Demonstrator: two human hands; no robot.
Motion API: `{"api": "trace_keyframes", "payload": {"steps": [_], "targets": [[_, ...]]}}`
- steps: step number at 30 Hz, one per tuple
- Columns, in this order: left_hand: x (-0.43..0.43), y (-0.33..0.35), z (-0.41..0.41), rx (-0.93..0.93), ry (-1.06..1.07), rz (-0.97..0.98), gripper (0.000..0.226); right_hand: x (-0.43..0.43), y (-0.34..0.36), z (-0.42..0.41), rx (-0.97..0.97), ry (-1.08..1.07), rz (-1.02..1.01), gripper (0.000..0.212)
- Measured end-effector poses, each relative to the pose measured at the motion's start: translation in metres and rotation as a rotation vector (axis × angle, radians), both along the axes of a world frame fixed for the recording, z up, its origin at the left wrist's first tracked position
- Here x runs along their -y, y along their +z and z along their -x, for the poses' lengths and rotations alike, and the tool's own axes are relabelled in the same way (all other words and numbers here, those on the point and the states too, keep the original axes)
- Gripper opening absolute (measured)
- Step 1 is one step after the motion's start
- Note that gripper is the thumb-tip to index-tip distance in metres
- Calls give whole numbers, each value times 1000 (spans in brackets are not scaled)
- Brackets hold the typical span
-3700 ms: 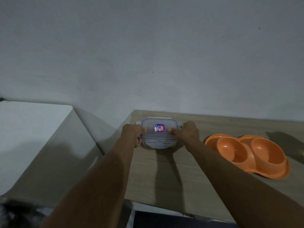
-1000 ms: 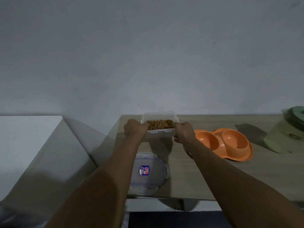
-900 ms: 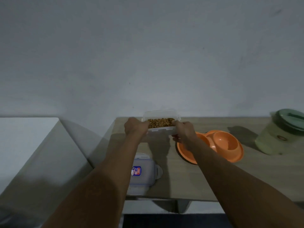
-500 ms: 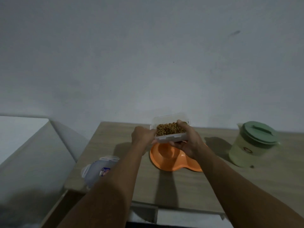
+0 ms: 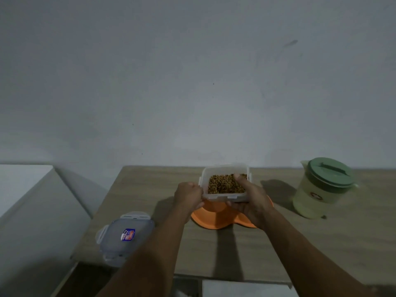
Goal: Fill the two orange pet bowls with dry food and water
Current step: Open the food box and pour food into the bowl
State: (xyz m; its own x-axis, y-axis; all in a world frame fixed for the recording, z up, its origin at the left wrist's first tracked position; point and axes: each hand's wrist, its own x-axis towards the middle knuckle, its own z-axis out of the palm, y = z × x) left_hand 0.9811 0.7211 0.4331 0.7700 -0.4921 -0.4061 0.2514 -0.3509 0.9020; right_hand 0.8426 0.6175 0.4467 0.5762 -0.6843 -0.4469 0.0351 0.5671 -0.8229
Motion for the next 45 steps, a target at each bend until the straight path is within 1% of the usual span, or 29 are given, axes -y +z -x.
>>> {"api": "trace_keyframes", "payload": {"steps": [2,4,6,9,10,12,15,16,19,24,26,28,33,40,43,45], "targets": [[-3,-5,1,6,-34,-11,18,0,-6,0,6,-8,9,52],[-4,-8,2,69,-66,-23,21,1,-12,0,7,-20,15,54],[-11,-3,6,205,-139,-84,21,3,-15,0,9,-27,26,54],[-28,-1,13,464,-358,-309,24,4,-16,-2,9,-45,69,48],[-33,-7,13,501,-414,-360,28,5,-15,-3,8,-52,89,43],[-42,-26,9,549,-490,-435,44,7,-14,-4,-12,-60,143,35],[-47,-53,3,612,-539,-522,68,10,-11,-7,-61,-52,256,45],[-46,-58,3,625,-532,-518,73,12,-10,-7,-72,-53,285,46],[-41,-66,1,651,-504,-516,82,15,-5,-8,-76,-59,327,38],[-33,-68,-1,690,-555,-638,79,14,0,-12,-140,-107,412,48],[-32,-66,-1,671,-567,-650,78,14,2,-13,-140,-148,423,46],[-31,-64,-1,663,-580,-658,79,14,2,-13,-141,-144,443,45],[-32,-66,0,652,-600,-662,91,16,-3,-10,-156,-126,456,49],[-31,-65,1,670,-588,-695,91,18,-3,-8,-247,-132,553,51],[-31,-64,2,685,-591,-713,87,18,-1,-6,-206,-119,527,51],[-31,-64,3,688,-593,-719,87,21,-3,-5,-185,-116,497,47]]}}
